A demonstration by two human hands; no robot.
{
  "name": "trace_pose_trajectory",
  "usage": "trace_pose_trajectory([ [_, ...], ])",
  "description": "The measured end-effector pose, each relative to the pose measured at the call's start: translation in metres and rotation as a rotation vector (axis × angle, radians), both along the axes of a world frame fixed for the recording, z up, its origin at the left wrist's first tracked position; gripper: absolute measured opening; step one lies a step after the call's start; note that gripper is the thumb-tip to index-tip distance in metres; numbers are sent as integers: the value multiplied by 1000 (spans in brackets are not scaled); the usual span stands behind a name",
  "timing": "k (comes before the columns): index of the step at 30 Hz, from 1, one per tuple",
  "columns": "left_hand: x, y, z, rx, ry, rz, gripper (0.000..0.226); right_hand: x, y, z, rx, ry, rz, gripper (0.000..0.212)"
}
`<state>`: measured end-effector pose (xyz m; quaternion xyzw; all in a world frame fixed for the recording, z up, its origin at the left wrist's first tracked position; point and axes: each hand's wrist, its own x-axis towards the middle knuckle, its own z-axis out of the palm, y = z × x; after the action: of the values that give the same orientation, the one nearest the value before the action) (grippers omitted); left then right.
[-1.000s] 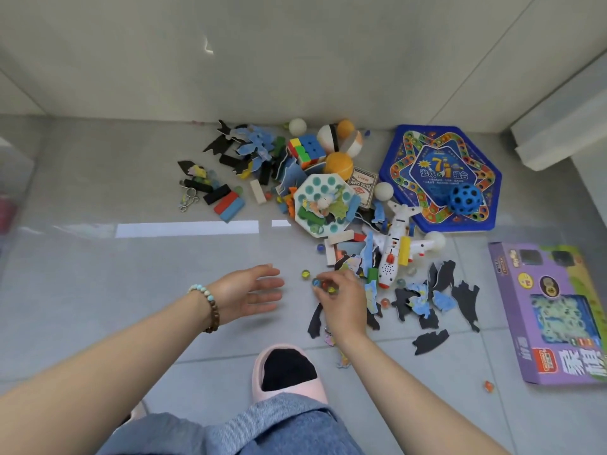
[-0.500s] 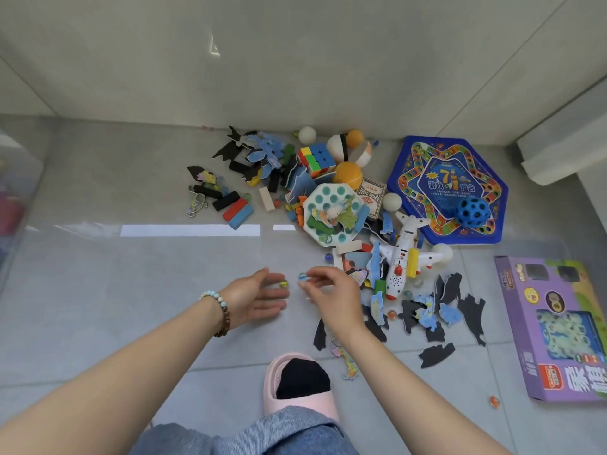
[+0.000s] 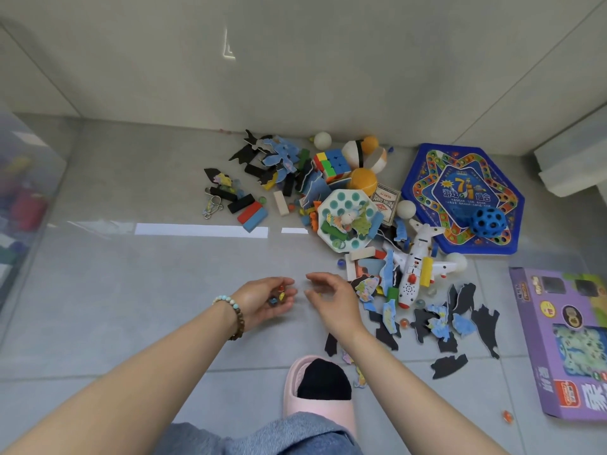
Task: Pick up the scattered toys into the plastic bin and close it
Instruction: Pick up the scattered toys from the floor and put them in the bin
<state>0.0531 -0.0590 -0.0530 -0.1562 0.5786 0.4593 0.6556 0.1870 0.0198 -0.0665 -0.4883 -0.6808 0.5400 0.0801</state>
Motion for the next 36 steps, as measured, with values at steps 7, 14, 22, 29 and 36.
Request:
trace_pose_trajectory([
  [7,-6,-15,0,32,-113,174,27,-10,-5,13,-5,50,-73,34],
  [14,-5,-4,13,116,-203,182,30,-15,15,31,-3,106,-179,22],
  [22,-27,-9,19,129,-226,234,30,-5,48,9,200,-195,-242,18],
  [29,-46,-12,7,127,-232,294,32,-13,44,5,325,-265,-134,11],
  [36,-56,1,5,179,-272,282,33,-68,7,28,-81,119,-206,24],
])
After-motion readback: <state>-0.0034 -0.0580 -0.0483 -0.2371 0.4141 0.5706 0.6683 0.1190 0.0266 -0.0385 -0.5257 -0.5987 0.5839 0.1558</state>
